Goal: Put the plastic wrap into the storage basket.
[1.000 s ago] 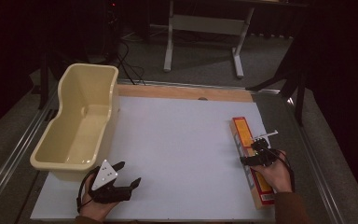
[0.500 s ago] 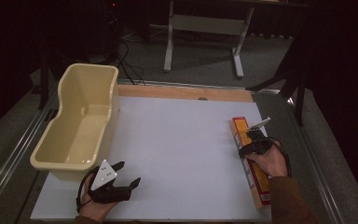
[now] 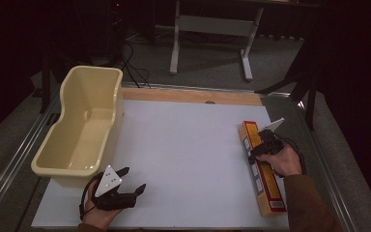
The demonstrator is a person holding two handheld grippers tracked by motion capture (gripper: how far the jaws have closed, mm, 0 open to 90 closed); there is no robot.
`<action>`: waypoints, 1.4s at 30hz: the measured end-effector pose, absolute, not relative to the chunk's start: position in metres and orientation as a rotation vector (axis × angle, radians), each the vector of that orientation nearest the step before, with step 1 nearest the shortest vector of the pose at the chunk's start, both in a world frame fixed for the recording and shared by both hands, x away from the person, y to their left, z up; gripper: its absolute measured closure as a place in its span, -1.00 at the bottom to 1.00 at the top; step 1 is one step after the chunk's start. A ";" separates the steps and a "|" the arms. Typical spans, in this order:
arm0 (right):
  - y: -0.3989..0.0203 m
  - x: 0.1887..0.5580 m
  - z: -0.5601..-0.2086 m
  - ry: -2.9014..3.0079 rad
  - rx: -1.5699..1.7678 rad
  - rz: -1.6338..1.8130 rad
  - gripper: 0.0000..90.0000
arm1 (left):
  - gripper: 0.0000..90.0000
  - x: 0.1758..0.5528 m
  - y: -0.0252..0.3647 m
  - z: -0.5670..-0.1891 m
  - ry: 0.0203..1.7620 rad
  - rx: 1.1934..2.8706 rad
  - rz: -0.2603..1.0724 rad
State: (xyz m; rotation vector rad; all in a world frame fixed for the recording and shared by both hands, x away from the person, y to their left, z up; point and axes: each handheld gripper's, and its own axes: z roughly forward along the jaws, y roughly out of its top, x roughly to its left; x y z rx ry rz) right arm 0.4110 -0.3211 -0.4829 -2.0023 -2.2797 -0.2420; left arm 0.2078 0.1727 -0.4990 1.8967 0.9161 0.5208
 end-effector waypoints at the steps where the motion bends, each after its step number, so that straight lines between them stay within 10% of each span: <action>1: -0.322 0.410 -0.483 -2.261 -1.996 -0.267 -0.13 | -0.54 0.208 0.173 -0.499 0.916 1.896 0.520; 42: -0.230 0.387 -0.411 -2.320 -1.732 -0.768 -0.13 | -0.54 0.208 0.173 -0.499 0.916 1.895 0.520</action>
